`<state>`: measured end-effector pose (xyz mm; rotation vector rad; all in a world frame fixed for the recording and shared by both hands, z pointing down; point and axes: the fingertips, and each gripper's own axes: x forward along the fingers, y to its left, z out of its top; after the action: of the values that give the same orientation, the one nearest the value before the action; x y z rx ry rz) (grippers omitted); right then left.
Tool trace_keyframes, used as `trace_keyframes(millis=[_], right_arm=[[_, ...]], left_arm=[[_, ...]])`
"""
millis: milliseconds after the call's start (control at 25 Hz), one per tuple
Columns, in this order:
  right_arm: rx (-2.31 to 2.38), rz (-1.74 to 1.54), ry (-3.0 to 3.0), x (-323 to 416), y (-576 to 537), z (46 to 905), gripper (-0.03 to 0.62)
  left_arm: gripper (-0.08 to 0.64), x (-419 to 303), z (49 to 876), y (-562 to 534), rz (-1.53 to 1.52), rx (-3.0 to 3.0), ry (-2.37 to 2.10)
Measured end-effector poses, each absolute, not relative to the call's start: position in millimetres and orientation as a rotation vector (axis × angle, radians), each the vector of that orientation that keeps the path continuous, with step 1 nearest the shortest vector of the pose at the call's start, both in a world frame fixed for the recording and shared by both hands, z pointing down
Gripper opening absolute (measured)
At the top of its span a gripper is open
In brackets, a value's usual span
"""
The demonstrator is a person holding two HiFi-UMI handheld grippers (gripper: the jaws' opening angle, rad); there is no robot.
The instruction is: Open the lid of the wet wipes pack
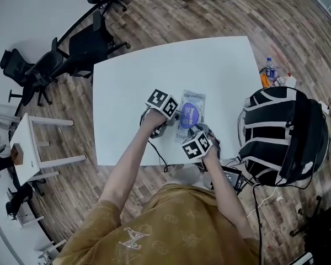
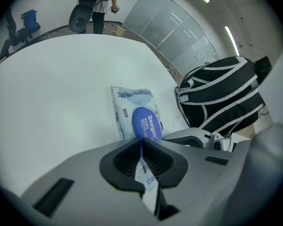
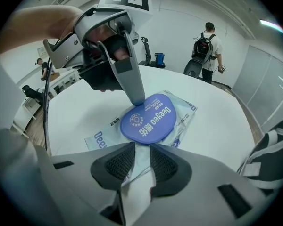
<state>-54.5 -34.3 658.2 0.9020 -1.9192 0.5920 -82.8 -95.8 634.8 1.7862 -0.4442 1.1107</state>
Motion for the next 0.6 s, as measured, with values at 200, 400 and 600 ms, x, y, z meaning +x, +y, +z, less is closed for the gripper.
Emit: trace_keyframes(millis=[200,400,600], right_arm=[[0.919,0.599,-1.923,-54.5,-34.1,658.0,0.089],[0.922,0.602,-1.923,-53.5,-35.2,658.6,0.089],[0.925,0.607,-1.927,-52.9,-34.2,658.8,0.089]], left_arm=[[0.020,-82.2,632.0,-95.5,1.140,1.809,-0.461],[0.020,-80.9,629.0,-95.0,1.142,1.820,-0.472],[0.020,-79.4,625.6,-92.9,1.151,1.832,-0.474]])
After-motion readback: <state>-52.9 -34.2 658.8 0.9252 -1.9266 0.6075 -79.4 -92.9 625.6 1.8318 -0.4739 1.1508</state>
